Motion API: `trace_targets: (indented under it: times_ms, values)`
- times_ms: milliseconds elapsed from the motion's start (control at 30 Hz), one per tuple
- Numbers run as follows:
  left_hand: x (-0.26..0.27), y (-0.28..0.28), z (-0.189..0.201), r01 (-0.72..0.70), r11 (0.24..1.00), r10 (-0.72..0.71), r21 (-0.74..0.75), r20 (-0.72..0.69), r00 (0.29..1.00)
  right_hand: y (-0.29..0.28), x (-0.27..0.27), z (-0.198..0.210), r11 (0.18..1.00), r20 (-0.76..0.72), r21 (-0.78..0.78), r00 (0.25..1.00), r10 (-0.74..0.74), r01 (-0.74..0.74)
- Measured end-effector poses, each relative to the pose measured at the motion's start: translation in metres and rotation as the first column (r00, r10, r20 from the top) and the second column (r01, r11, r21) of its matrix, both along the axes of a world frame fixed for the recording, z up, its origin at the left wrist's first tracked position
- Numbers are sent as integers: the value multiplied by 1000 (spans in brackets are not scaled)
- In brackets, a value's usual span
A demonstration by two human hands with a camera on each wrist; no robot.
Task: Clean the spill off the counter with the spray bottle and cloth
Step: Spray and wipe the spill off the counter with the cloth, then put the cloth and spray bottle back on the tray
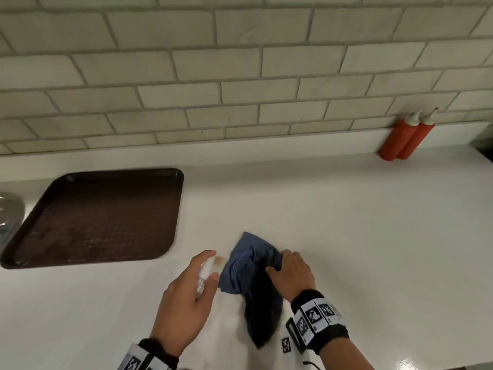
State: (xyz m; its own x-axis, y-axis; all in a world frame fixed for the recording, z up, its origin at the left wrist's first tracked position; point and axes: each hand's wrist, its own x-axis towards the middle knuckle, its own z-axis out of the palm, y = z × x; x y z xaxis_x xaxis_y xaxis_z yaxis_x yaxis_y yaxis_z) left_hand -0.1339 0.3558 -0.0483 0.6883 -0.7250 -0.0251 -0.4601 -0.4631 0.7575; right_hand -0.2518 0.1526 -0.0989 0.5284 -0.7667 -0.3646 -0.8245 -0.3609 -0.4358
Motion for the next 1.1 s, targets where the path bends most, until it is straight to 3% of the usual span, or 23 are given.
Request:
trace_targets:
  times_ms: [133, 233, 467, 767, 1100]
  values:
    - [-22, 1, 0, -21, 1000, 21, 12, 23, 1000, -1, -5, 5, 994, 50, 87, 997, 62, -66]
    - [-34, 4, 3, -50, 999, 50, 6, 20, 999, -4, -9, 5, 964, 195, 253, 980, 28, -77]
    - [-32, 8, 7, -107, 994, 107, -35, 10, 994, -7, -7, 32, 702, 408, 702, 874, -264, -115]
    - [35, 31, 6, -140, 984, 140, -108, -12, 990, 24, 64, 75, 601, 516, 762, 787, -339, -241]
    - [175, 102, 12, -261, 957, 270, -123, 60, 961, 75, 254, 105, 608, 588, 724, 752, -298, -325]
